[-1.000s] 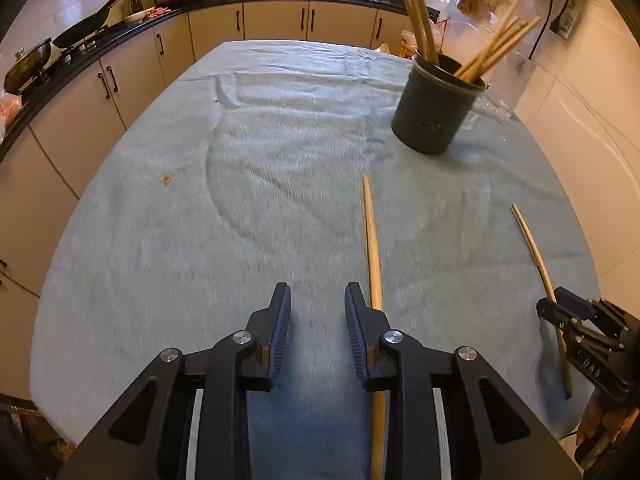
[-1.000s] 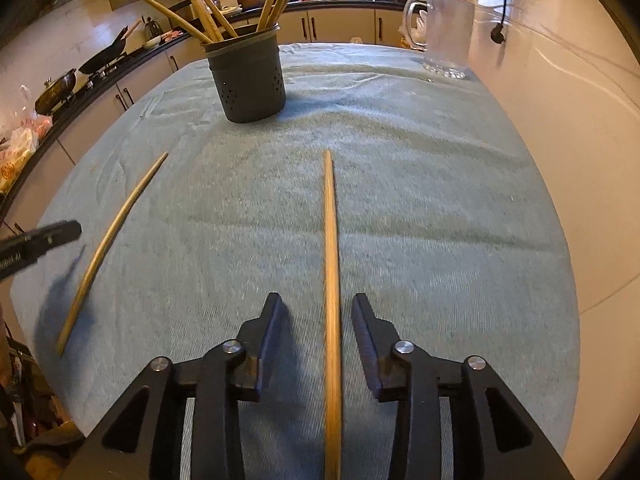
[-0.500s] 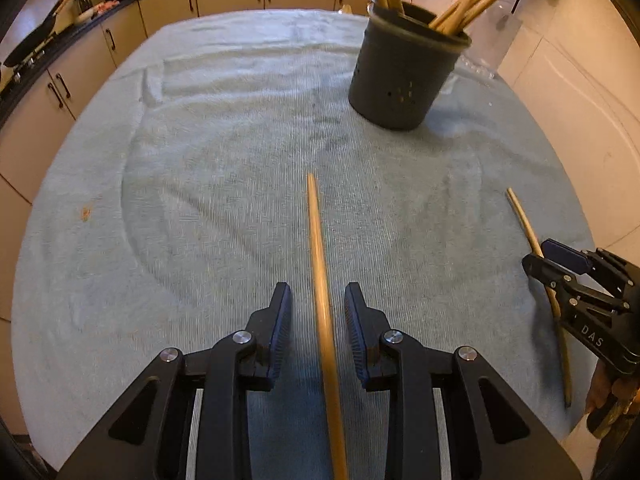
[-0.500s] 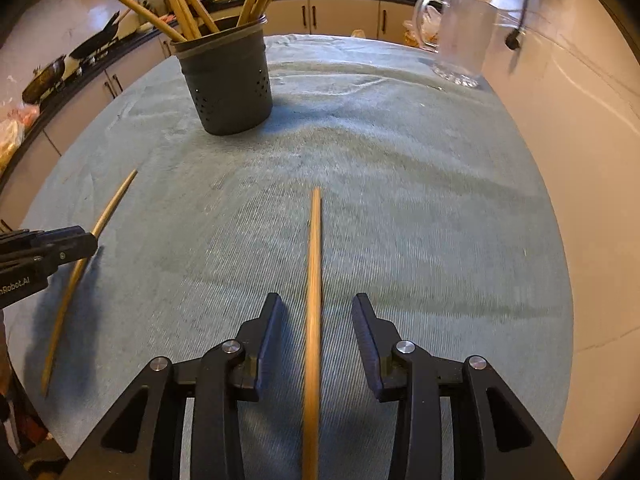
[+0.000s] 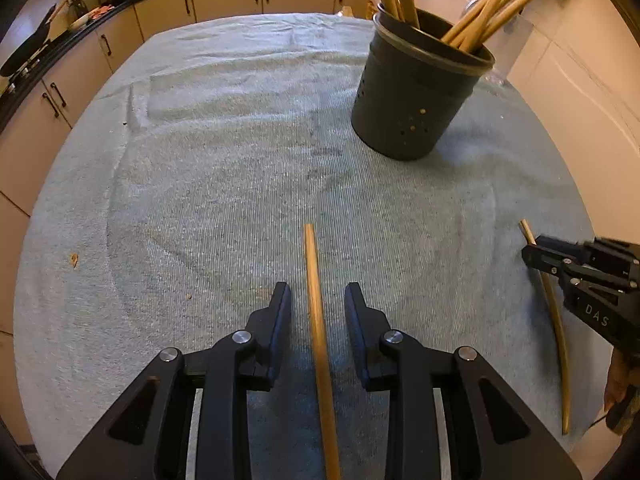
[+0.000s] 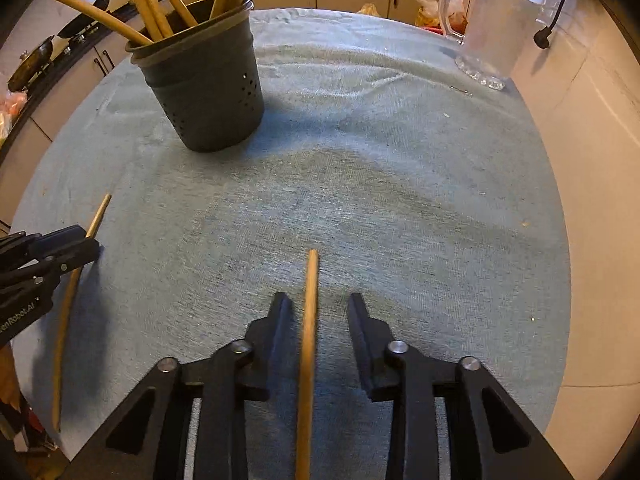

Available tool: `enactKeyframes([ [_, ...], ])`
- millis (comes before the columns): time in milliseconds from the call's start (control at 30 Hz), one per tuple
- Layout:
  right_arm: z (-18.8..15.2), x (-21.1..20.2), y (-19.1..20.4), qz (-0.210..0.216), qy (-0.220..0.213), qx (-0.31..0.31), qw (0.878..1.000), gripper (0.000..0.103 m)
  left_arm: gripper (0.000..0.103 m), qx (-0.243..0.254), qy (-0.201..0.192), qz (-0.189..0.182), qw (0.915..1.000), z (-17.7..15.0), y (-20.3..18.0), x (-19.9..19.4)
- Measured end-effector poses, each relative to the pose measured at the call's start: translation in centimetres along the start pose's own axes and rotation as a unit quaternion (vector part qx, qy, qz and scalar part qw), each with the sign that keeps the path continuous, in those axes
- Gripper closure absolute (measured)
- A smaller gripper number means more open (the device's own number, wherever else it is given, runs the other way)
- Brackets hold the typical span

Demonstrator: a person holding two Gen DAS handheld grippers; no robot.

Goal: Organize utensils
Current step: 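Close the left tool on a chopstick while the right tool grasps the other, then raise both held chopsticks upright and carry them toward the grey holder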

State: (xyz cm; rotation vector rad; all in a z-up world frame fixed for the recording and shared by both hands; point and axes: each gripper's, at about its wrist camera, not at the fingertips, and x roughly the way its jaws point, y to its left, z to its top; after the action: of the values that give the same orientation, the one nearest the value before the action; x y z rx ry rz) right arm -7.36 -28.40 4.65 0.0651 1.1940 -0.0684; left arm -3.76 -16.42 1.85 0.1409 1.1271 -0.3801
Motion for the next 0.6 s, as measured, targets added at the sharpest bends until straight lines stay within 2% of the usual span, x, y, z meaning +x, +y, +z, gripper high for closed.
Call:
enactKeyframes([
  [33, 0.0, 0.0, 0.2, 0.000, -0.005, -0.001, 1.000, 0.096, 0.079, 0.001, -0.003, 0.003, 1.0000, -0.1, -0.1, 0.0],
  [67, -0.1, 0.0, 0.2, -0.003, -0.011, 0.003, 1.000, 0.096, 0.098, 0.002, -0.009, 0.009, 0.9999, -0.1, -0.1, -0.1],
  [133, -0.2, -0.1, 0.1, 0.000, -0.020, 0.012, 1.000, 0.097, 0.097, -0.011, -0.011, 0.003, 0.9999, -0.3, -0.1, -0.3],
  [200, -0.7, -0.5, -0.3, 0.014, -0.027, 0.032, 0.999, 0.097, 0.097, -0.034, -0.015, -0.021, 0.9991, -0.3, 0.5, -0.7],
  [367, -1.4, -2.3, -1.1, 0.045, -0.060, 0.058, 0.996, 0.097, 0.097, -0.048, -0.066, -0.028, 0.9963, -0.2, 0.7, -4.1],
  [600, -2.6, -7.0, -1.4, 0.061, -0.140, 0.074, 0.986, 0.097, 0.097, -0.038, -0.131, -0.034, 0.9900, -0.8, -0.6, -9.2],
])
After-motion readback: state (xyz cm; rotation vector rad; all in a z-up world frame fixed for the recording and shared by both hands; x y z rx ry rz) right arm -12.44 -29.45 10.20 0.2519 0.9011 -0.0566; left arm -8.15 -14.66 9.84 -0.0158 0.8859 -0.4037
